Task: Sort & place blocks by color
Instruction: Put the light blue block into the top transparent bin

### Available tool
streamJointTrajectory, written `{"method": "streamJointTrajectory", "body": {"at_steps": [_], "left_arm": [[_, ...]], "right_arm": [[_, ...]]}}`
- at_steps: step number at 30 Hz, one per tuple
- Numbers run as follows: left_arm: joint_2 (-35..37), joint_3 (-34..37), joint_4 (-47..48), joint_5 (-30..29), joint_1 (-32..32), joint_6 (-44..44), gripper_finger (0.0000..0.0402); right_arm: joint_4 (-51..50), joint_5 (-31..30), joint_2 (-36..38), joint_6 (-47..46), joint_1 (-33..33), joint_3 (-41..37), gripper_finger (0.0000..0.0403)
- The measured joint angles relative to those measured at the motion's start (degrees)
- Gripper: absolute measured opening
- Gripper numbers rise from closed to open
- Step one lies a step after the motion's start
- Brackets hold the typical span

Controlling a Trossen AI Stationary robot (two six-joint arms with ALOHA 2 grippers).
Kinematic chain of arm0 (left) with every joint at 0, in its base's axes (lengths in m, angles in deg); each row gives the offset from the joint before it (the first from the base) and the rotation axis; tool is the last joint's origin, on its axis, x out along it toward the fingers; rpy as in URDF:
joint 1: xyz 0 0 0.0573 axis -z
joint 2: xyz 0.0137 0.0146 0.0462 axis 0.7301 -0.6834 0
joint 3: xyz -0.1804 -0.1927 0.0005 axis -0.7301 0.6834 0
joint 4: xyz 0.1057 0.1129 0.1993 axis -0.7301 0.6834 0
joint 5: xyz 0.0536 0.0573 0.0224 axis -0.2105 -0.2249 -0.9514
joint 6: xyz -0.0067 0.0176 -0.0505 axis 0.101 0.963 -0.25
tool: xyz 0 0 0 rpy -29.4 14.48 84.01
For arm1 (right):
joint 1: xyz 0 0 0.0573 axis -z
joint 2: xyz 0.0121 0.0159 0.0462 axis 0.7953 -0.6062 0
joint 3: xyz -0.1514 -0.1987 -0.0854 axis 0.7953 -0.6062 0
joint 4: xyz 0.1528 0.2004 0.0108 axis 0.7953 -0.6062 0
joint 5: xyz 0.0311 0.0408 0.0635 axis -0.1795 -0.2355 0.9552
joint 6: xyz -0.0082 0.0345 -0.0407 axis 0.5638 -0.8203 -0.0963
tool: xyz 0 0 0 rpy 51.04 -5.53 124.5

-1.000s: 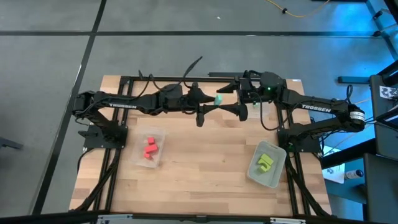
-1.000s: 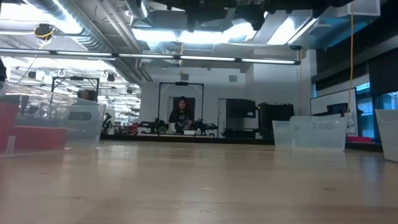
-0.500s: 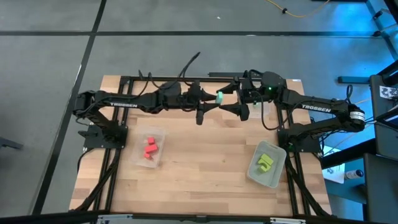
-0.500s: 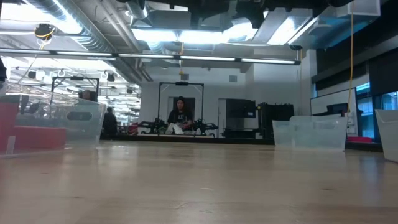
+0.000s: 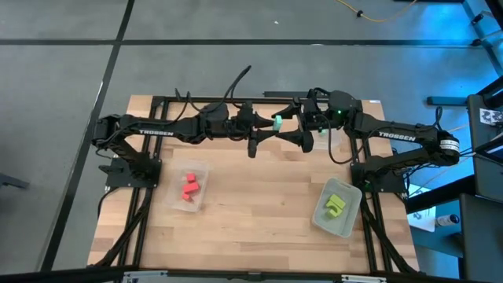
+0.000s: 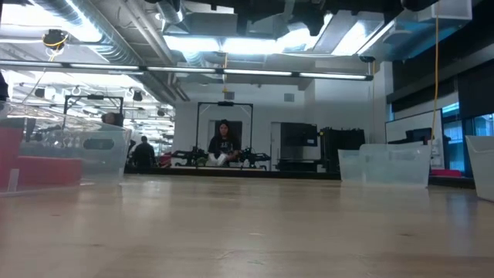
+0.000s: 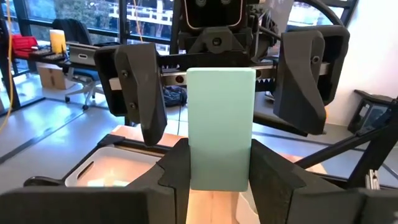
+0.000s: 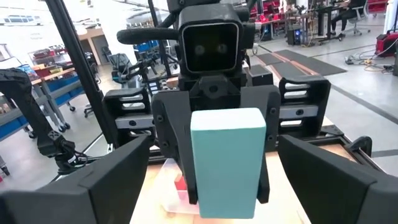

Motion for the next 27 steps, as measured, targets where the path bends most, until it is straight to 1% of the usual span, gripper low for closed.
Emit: {"method": "streamJointTrajectory", "body": {"at_steps": [10,18,27], "left_arm": [[0.0,0.0,-0.7,0.1,0.0,-0.2,0.0118],[0.0,0.0,-1.1,0.0,0.2,-0.3,0.0118],[0.0,0.0,-4.3,-0.3,0.4,-1.1,0.0118]], "right_arm": [[1.3,0.4,0.0,-0.1,-1.4,0.0,0.0358],[2.4,-0.8,0.0,-0.6,-3.1,0.0,0.0358],[5.0,-0.8,0.0,-0.5,-3.2,0.1,0.0358]]}}
